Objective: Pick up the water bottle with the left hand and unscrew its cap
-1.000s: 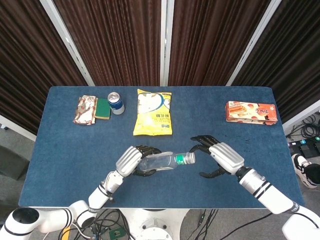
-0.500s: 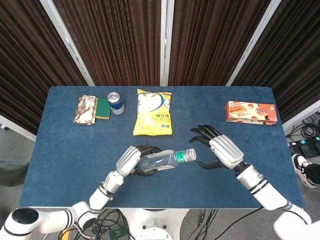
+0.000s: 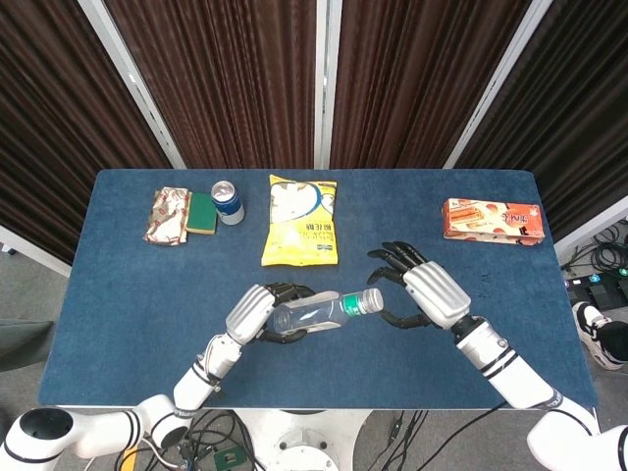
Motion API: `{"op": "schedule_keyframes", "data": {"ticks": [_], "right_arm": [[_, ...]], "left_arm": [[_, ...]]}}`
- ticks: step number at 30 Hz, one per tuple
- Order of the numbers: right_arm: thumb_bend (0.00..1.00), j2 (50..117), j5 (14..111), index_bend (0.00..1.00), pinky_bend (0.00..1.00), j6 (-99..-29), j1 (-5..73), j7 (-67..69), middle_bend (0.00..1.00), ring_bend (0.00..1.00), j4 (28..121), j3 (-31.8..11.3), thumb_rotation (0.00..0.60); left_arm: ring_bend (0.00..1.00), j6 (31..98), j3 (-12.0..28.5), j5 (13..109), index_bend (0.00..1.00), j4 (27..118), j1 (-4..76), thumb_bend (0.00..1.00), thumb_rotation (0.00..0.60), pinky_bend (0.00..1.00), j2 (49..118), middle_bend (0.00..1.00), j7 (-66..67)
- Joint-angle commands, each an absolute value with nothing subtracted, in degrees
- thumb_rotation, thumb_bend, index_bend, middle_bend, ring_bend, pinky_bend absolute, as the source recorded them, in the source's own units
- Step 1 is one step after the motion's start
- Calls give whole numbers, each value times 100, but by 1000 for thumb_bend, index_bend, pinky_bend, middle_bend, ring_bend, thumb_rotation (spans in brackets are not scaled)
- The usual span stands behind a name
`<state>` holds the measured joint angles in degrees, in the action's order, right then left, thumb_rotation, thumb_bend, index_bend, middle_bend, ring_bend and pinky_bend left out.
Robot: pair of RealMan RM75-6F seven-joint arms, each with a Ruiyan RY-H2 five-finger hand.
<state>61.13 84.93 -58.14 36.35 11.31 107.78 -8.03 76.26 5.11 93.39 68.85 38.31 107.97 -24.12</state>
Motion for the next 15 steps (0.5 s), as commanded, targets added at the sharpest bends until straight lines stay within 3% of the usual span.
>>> {"op": "schedule_keyframes", "data": {"ticks": [1,15], "right_arm": [[237,6098,8473,369,0,-5788,3646,1116,122,0,10794,-807,600],[350,6096,8485,492,0,-5831,3623,1120,156,0,10802,-811,600]], "left_arm": [[448,7615,514,9343,482,6882,3840,349,600,510,10793,486,-2409],[448,7629,490,9344,483,6827,3813,349,600,511,10811,485,-2391]]}}
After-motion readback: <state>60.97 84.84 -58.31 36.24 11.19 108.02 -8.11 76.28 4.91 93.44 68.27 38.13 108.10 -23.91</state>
